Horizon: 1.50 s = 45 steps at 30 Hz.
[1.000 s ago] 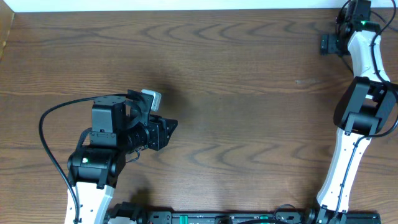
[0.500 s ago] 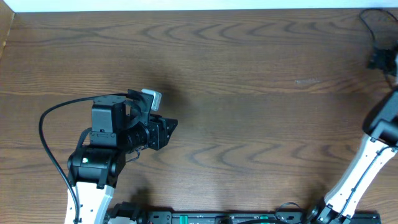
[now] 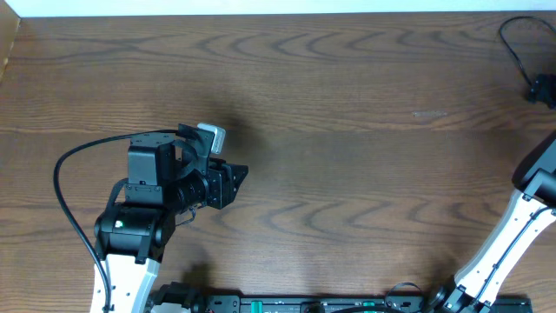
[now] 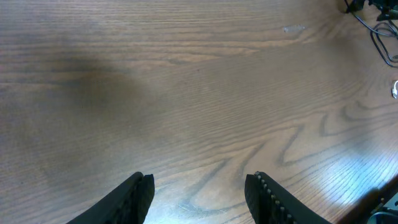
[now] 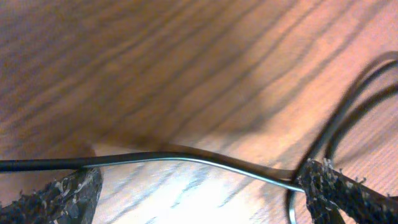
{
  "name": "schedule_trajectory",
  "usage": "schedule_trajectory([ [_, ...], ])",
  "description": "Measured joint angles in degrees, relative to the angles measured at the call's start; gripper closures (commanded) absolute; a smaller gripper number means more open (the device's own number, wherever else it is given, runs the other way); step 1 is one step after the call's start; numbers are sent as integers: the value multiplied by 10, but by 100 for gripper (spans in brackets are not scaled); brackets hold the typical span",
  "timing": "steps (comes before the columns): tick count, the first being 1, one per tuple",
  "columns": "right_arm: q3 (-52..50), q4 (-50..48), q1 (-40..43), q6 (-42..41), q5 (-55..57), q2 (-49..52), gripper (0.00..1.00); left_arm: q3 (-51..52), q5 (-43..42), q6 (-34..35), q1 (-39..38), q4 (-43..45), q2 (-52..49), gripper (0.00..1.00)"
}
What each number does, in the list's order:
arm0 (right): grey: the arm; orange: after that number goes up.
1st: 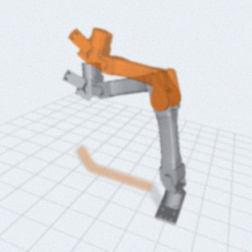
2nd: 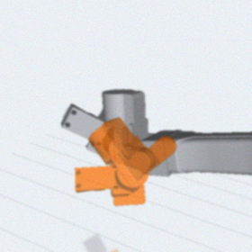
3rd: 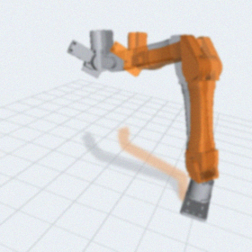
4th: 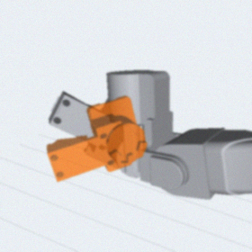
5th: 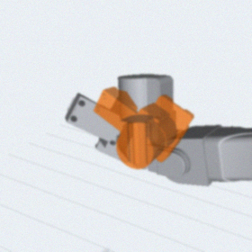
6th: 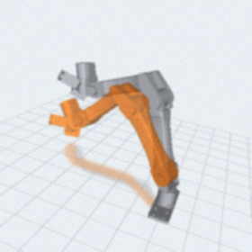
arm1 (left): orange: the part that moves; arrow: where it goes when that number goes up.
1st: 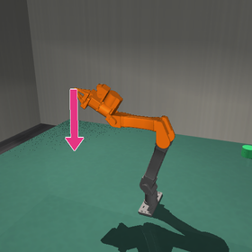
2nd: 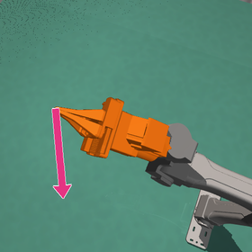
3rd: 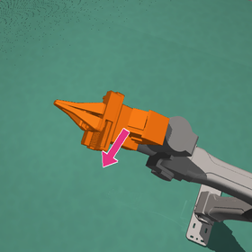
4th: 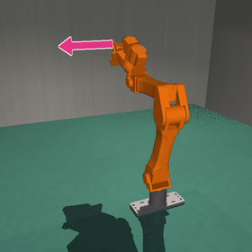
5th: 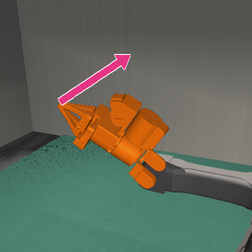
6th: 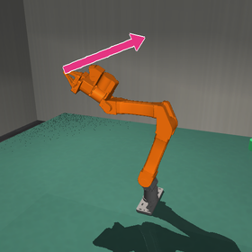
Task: Untangle cables
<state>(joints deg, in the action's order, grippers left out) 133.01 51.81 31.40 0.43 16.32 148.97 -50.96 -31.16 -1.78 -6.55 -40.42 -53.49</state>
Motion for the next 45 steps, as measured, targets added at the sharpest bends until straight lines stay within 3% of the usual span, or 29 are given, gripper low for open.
schedule_trajectory([
  [3, 1, 3, -14, 0, -2, 0, 1, 0, 0, 0, 0, 0, 0, 46],
  [5, 1, 5, -23, -1, -3, -1, 1, 0, 0, 0, 0, -1, 0, 34],
  [7, 1, 11, -30, -2, -6, -5, 1, 0, 0, 0, 0, -1, 0, 28],
  [15, 1, 94, -38, -24, -18, -77, 1, 0, 0, -10, 0, -10, 0, 24],
  [17, 1, 113, -37, -35, -20, -103, 1, 0, 0, -12, 0, -17, 0, 13],
  [20, 1, 140, -37, -53, -26, -136, 1, 0, 0, -15, 0, -19, 0, 8],
  [32, 4, 277, -37, -101, -72, -186, 1, 0, 0, -14, 0, -12, 0, 3],
  [45, 4, 343, -44, -116, -106, -212, 2, 0, 2, -12, 0, -37, -1, 0],
])
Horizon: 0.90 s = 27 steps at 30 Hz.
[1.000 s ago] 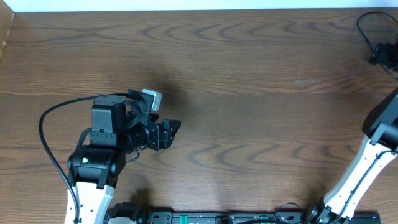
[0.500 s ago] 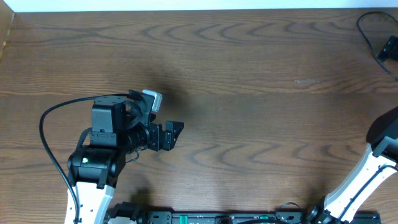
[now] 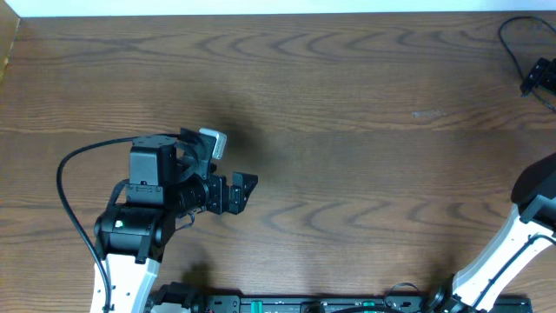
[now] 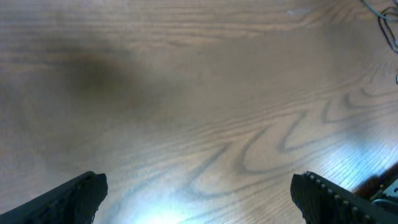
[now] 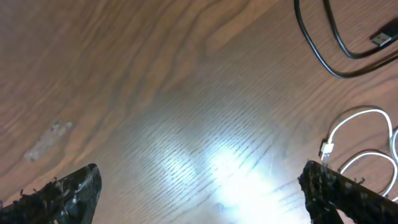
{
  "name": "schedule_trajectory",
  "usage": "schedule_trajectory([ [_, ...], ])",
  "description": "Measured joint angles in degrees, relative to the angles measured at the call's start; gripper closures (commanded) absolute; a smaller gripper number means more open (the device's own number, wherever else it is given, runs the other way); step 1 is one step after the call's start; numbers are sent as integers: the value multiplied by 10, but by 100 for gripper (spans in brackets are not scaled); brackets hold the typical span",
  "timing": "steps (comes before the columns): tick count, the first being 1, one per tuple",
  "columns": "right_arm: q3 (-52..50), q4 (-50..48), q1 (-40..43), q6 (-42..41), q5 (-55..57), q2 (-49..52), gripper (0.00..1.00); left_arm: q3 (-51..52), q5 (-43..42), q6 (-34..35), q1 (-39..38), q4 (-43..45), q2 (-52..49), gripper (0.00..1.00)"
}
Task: Untangle cables
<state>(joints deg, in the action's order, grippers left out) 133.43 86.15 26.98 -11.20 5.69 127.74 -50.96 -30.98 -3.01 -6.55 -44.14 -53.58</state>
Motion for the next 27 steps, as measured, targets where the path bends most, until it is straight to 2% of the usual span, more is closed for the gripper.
schedule_trajectory([
  [13, 0, 9, -57, -2, -8, -35, 2, 0, 1, 0, 0, -4, 0, 0],
  [27, 0, 10, -60, -2, -8, -35, 4, 0, 36, 0, 0, -4, 0, 0],
])
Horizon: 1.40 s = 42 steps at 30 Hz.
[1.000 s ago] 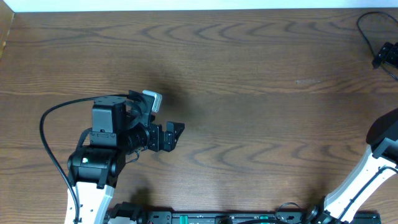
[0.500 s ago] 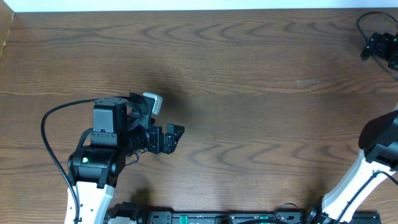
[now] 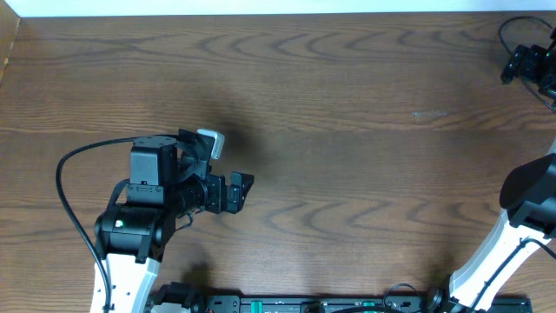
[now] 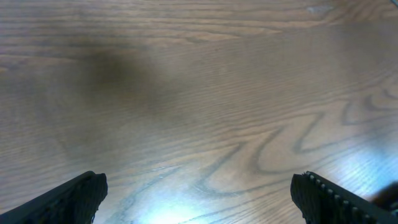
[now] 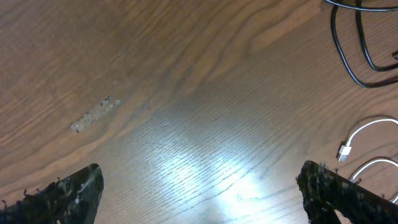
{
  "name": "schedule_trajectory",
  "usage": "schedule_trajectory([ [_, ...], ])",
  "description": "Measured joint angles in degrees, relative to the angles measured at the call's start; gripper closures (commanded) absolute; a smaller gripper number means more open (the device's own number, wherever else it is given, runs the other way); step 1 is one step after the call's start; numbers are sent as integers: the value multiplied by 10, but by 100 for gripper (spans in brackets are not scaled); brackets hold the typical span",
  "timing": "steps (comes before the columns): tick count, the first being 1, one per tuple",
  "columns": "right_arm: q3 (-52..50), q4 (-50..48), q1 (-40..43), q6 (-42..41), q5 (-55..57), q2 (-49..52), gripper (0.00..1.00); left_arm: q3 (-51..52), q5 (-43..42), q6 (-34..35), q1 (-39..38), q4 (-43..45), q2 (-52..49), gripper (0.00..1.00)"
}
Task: Untangle cables
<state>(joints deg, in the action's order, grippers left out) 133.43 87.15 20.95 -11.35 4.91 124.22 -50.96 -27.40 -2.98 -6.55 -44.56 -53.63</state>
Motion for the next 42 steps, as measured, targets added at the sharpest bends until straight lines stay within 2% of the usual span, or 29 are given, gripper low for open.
schedule_trajectory([
  [26, 0, 11, -16, 0, 0, 0, 2, 0, 21, 0, 0, 0, 0, 0],
  [42, 0, 14, -66, 11, 1, 0, 1, 0, 32, 0, 0, -1, 0, 0],
])
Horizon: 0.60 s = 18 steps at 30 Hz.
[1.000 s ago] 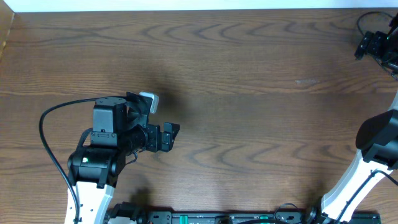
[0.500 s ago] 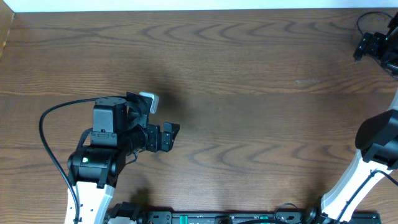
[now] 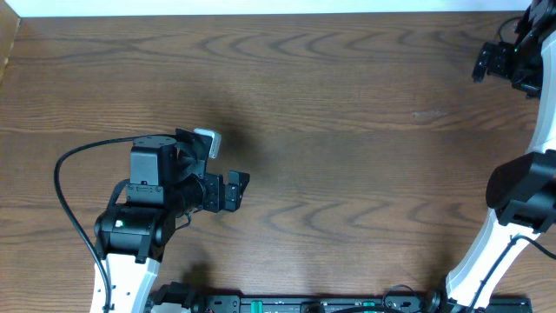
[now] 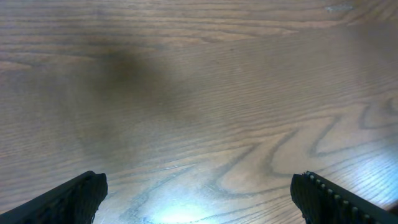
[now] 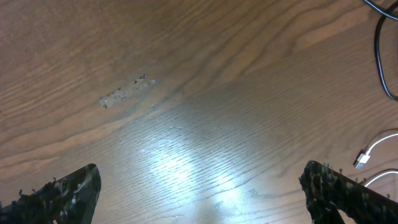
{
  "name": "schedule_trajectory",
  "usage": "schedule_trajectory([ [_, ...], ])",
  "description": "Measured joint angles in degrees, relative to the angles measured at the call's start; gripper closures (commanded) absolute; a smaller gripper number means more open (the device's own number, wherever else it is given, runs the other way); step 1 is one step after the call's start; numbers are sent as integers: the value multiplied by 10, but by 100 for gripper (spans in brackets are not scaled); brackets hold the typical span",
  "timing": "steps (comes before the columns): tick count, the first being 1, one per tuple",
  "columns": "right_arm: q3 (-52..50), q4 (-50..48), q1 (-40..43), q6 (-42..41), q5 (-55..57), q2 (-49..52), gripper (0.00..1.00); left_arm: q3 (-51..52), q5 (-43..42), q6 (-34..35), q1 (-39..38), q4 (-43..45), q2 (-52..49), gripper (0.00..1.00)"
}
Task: Untangle cables
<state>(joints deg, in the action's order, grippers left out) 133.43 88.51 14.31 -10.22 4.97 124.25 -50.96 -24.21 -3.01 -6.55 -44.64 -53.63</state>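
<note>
A black cable (image 5: pixel 380 59) curves along the right edge of the right wrist view. Below it lies a white cable (image 5: pixel 380 137) ending in a small plug (image 5: pixel 360 160). Both rest on the wooden table. My right gripper (image 5: pixel 199 196) is open and empty, to the left of both cables; overhead it shows at the far right corner (image 3: pixel 483 64). My left gripper (image 4: pixel 199 199) is open and empty over bare wood; overhead it sits at the near left (image 3: pixel 234 189). No cable shows in the overhead or left wrist views.
A pale scuff mark (image 5: pixel 127 91) lies on the wood ahead of the right gripper, and shows overhead as the scuff (image 3: pixel 428 113). The table's far edge (image 3: pixel 261 14) meets a white wall. The left arm's own black cable (image 3: pixel 65 165) loops at the left.
My right gripper has shifted left, away from the cables: they now sit at the right edge of its view and the scuff is nearer the middle. The left gripper has barely moved.
At first my right gripper was low at the right edge with the black cable running between its open fingers, and my left fingers stood closer together. Then the left gripper was wide open and the right was up off the cables. Since then it has moved farther back and left.
</note>
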Motion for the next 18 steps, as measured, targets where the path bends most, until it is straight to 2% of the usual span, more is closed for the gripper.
schedule_trajectory([
  [10, 0, -19, 0, 11, -1, 0, 1, 0, 6, 6, 0, 0, 0, 0],
  [18, -17, -136, 0, 75, -14, 0, 1, 0, 19, 11, 0, 5, 0, 0],
])
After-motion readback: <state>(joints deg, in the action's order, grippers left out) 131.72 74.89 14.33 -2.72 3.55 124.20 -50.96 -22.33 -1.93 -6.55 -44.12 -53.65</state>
